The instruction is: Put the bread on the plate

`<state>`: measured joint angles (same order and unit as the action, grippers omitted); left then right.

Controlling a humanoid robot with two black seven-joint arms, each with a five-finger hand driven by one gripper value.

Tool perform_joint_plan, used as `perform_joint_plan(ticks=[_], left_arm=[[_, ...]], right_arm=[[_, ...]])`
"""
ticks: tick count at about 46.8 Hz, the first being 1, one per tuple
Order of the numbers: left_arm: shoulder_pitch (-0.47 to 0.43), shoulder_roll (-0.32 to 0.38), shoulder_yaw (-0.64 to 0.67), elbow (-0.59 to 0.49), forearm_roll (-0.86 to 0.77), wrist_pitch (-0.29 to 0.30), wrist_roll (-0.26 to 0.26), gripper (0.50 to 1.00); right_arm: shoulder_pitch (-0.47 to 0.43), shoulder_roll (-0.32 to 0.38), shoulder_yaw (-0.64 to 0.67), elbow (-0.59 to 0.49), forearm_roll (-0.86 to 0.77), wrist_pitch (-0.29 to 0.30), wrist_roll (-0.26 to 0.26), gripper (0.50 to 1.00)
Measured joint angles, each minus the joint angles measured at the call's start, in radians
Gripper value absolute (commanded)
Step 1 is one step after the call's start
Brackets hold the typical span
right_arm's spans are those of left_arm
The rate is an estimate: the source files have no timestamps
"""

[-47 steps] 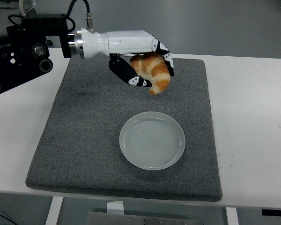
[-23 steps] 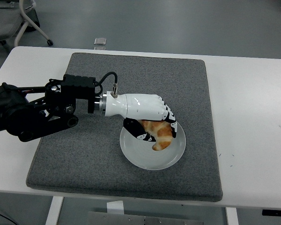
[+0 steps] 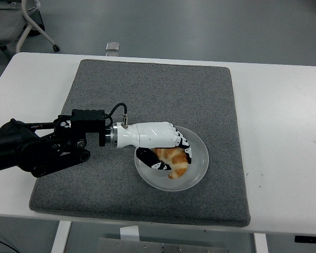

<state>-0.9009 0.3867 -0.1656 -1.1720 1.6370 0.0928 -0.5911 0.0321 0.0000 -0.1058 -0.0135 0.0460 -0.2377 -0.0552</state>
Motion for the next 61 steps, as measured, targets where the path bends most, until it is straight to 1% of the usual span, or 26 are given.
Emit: perform_joint_plan(ticks=[8,24,27,30,33,35,36,38,40,42,43,61], left_arm=[[0.007,-0.029,0.0,0.038,-0.001,0.002,0.0,0.5],[0.027,-0.036,-0.004,0.06,-0.017,0.003,0.001,0.503],[0.033,-0.037,-0.004,0.06,-0.018,0.003,0.001,0.578],[0.036,-0.037,-0.004,0.06,-0.018,0.003,0.001,0.664],[0.038,-0.037,-0.003,0.06,-0.018,0.003,0.001,0.726],[0.039,-0.037,-0.003,0.06,-0.018,0.003,0.001,0.754],[0.039,-0.037,-0.003,0.06,-0.018,0.003,0.002,0.782],[0.042,-0.037,-0.003,0.06,-0.019,0.003,0.002,0.867],[0.043,-0.037,-0.003,0.06,-0.019,0.003,0.002,0.936],[0.044,-0.037,-0.003,0.06,-0.02,0.003,0.002,0.979],[0.045,-0.037,-0.003,0.06,-0.02,0.003,0.002,0.99],[0.048,-0.028,-0.003,0.058,-0.044,0.001,0.002,0.992]], right_arm=[[0.0,0.0,0.0,0.0,0.0,0.0,0.0,0.93],[0.0,0.0,0.0,0.0,0.0,0.0,0.0,0.93],[0.0,0.0,0.0,0.0,0.0,0.0,0.0,0.93],[0.0,0.0,0.0,0.0,0.0,0.0,0.0,0.93],[0.0,0.0,0.0,0.0,0.0,0.0,0.0,0.93],[0.0,0.0,0.0,0.0,0.0,0.0,0.0,0.93],[0.0,0.0,0.0,0.0,0.0,0.0,0.0,0.93],[0.0,0.0,0.0,0.0,0.0,0.0,0.0,0.93],[0.0,0.0,0.0,0.0,0.0,0.0,0.0,0.93],[0.0,0.0,0.0,0.0,0.0,0.0,0.0,0.93],[0.0,0.0,0.0,0.0,0.0,0.0,0.0,0.93],[0.0,0.0,0.0,0.0,0.0,0.0,0.0,0.93]])
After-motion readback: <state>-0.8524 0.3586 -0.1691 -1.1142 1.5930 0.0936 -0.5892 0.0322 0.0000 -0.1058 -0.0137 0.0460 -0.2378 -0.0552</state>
